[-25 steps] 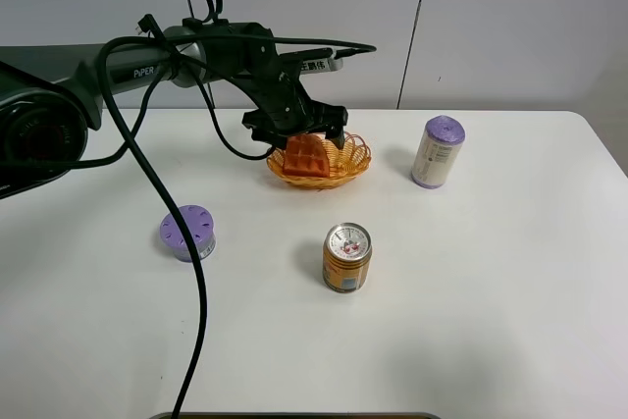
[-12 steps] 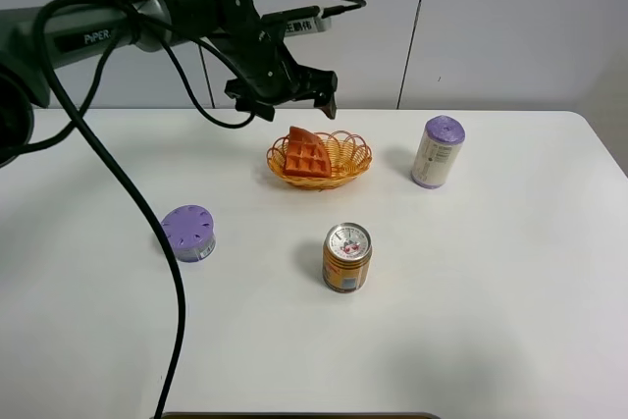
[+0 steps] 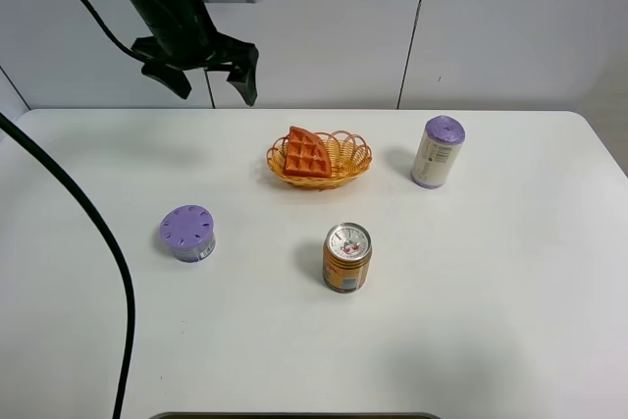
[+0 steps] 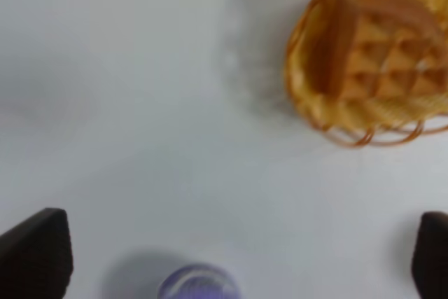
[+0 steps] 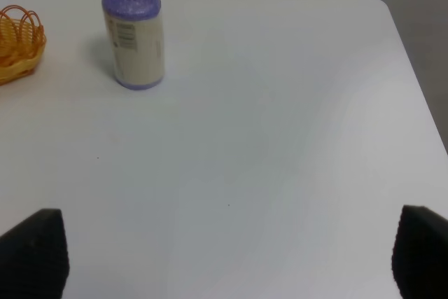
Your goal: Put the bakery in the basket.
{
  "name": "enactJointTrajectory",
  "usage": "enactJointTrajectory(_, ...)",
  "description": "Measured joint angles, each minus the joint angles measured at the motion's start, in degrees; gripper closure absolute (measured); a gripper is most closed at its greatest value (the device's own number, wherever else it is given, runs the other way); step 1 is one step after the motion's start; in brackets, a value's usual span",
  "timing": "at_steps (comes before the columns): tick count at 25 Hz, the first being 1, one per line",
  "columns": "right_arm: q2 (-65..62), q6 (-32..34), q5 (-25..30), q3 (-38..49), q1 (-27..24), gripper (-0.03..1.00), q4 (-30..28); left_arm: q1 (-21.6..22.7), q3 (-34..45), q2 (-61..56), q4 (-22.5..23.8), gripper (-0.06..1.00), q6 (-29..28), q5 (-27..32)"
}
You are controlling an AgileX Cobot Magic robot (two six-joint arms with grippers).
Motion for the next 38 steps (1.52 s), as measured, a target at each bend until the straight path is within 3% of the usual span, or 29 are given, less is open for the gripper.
enactJointTrajectory(10, 0.0, 0.0, 0.0, 0.0, 0.0, 0.05, 0.0, 8.1, 3.6, -8.8, -0.1, -0.04, 6.4, 2.7)
enactJointTrajectory(29, 0.0, 0.0, 0.0, 0.0, 0.0, 0.05, 0.0, 16.4, 50.0, -50.3, -0.1, -0.04, 7.3, 0.6)
enactJointTrajectory(38, 0.0, 0.0, 0.0, 0.0, 0.0, 0.05, 0.0, 16.7, 62.9, -69.9, 3.7, -0.04, 5.0, -1.3)
